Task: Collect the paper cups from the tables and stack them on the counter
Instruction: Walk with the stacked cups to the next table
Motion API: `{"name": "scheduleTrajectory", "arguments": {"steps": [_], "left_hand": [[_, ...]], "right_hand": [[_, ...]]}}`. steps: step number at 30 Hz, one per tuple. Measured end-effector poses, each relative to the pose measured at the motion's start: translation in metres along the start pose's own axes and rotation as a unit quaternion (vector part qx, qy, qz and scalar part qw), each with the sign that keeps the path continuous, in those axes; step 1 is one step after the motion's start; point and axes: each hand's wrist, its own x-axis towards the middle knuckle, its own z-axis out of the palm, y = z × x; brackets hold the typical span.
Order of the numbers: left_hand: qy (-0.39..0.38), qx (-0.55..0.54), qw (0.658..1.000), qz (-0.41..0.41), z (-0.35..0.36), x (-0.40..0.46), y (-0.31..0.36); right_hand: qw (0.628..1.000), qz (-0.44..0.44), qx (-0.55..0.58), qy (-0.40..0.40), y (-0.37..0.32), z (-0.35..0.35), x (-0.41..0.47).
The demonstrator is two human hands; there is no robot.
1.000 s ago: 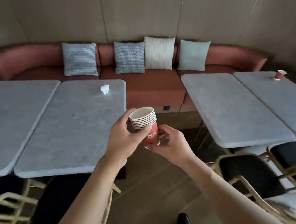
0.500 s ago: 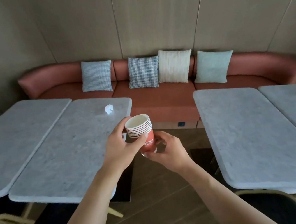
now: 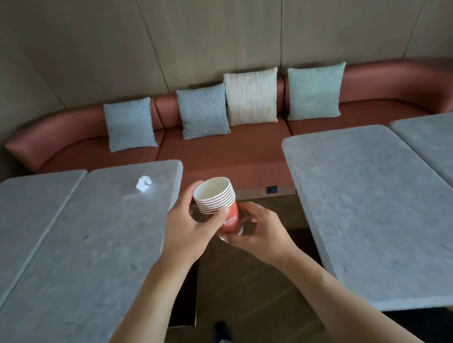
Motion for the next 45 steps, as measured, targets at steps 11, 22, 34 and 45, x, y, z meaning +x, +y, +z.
{"name": "scheduleTrajectory", "arguments": {"steps": [11,22,34,45], "left_hand": [[-0.016,-0.048,0.999,-0.015,0.025,0.122,-0.060],[0.036,-0.085,0.995,-0.049,-0.033,0.271,-0.138],[0.163,-0.054,0.978,-0.115,-0.144,0.302,-0.227],[0.323,-0.033,0.908,-0.266,-0.190,0.282,-0.301]], "right_hand": [[0.998,0.036,-0.051,-0.024,0.041,0.007,0.122],[0.993,0.035,-0.074,-0.090,0.029,0.078,0.303],[0.966,-0.044,-0.083,-0.241,-0.004,0.216,0.418],[0.900,-0.084,-0.074,-0.420,-0.004,0.349,0.481]]}}
